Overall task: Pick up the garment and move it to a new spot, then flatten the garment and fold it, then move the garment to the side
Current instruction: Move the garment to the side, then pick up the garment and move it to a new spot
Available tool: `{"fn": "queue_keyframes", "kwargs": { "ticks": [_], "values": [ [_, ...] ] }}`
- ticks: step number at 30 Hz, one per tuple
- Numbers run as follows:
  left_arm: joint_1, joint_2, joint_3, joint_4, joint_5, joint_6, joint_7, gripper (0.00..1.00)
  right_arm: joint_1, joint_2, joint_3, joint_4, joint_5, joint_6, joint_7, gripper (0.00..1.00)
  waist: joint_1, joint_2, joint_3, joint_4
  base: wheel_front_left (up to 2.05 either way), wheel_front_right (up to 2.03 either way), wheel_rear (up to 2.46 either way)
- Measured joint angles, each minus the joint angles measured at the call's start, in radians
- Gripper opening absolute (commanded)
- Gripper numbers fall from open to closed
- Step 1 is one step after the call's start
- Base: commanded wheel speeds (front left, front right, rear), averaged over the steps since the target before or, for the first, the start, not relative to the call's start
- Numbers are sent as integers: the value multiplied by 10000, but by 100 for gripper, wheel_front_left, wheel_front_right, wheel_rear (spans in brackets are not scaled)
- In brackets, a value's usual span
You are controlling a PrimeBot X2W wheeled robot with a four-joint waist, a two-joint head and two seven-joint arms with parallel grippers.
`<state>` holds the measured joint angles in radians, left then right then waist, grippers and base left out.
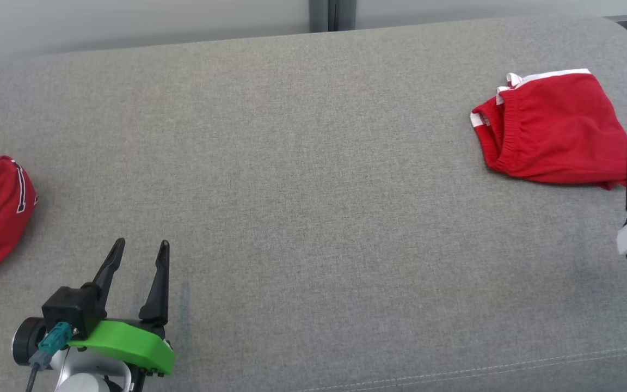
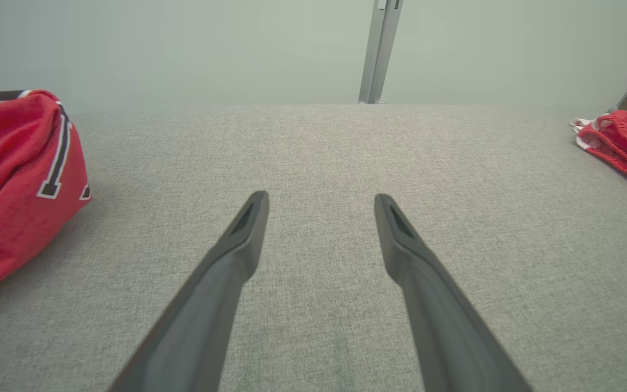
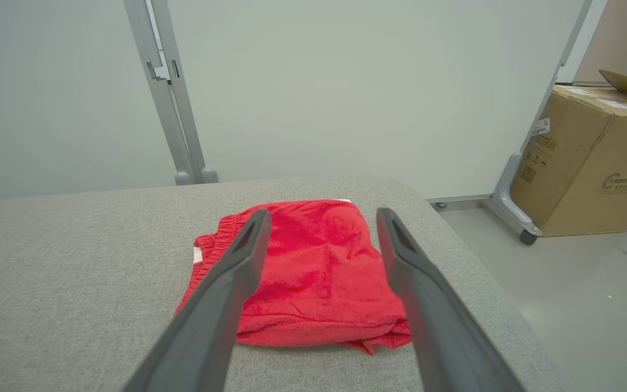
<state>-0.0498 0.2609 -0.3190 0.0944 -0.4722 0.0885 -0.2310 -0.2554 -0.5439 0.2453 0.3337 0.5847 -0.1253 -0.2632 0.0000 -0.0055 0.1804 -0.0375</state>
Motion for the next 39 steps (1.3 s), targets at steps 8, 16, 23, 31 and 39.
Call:
{"fn": "queue_keyframes", "kwargs": {
  "ticks": [8,16,23,31,39],
  "values": [
    [95,-228,6,357,-59,13,-82,100,1069,978,-405,-295,-523,-2,8,100,0,0,-572,-52,0,0,0],
    [97,-268,213,683,-71,35,-92,100,1903,1919,-368,-717,-1252,-2,56,100,0,0,-942,190,0,0,0],
    [112,-280,360,757,-71,82,-121,100,2189,2096,-366,-1333,-1944,-2,56,100,0,0,-1106,360,0,0,0],
    [110,-579,336,802,-69,82,-123,100,2448,2155,-355,-1741,-2349,-2,56,100,0,0,-1118,812,0,0,0],
    [379,-663,894,780,-69,178,-178,100,2359,2274,399,-1912,-2788,167,56,100,0,0,-1165,1723,0,0,0]
  ]
}}
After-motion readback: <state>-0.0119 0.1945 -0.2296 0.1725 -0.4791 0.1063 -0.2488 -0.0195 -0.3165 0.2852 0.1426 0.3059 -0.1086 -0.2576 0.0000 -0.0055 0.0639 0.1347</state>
